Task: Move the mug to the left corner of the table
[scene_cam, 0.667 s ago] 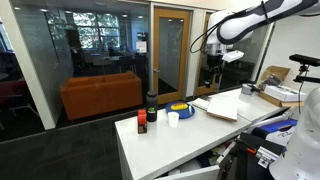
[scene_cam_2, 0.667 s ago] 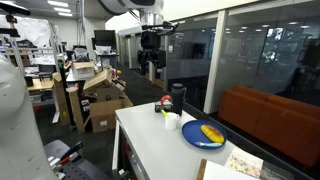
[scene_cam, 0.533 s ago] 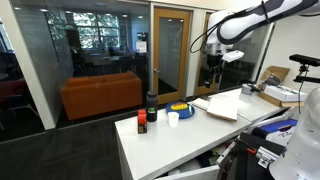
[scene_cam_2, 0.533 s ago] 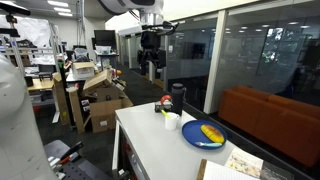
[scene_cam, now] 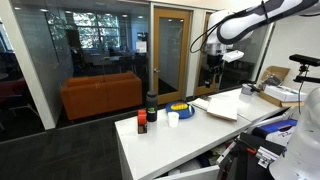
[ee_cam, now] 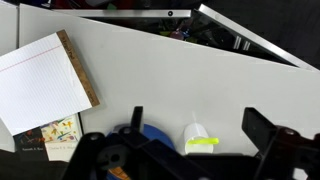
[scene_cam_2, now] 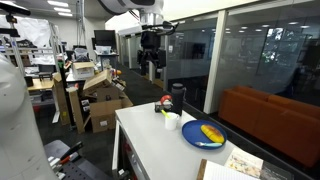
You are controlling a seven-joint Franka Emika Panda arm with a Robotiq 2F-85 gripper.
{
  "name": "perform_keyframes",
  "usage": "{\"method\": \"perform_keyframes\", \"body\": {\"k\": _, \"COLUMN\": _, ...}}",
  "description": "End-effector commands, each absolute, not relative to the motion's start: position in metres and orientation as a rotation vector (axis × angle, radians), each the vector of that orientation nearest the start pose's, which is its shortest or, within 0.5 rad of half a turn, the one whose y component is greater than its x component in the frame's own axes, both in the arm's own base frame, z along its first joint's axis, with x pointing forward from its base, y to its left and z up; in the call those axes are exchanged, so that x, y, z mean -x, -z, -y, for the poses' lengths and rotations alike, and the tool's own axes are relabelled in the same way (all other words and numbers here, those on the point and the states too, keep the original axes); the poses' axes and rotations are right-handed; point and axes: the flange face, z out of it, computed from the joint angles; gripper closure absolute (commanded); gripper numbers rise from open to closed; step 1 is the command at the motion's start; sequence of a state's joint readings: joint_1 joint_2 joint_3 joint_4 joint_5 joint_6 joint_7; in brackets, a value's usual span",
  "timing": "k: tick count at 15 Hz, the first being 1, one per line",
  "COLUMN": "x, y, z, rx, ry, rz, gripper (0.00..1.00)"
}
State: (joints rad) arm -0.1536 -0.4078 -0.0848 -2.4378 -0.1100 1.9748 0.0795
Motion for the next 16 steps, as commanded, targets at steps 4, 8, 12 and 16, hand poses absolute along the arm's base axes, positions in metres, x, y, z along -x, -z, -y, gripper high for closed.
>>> {"method": "perform_keyframes", "body": {"k": 4, "x": -0.402, "y": -0.446, "z": 0.105, "rx": 3.176, "ry": -0.104, "rz": -0.419, "gripper": 0.0}}
{"method": "perform_keyframes", "body": {"k": 8, "x": -0.423, "y": -0.427, "z": 0.096, "rx": 3.191, "ry": -0.096, "rz": -0.386, "gripper": 0.0}}
{"method": "perform_keyframes", "body": {"k": 12, "x": -0.456, "y": -0.392, "z": 0.08, "rx": 3.213, "ry": -0.043, "rz": -0.349, "gripper": 0.0}}
{"method": "perform_keyframes", "body": {"k": 16, "x": -0.482, "y": -0.353, "z": 0.074, "rx": 3.223, "ry": -0.005, "rz": -0.358, "gripper": 0.0}}
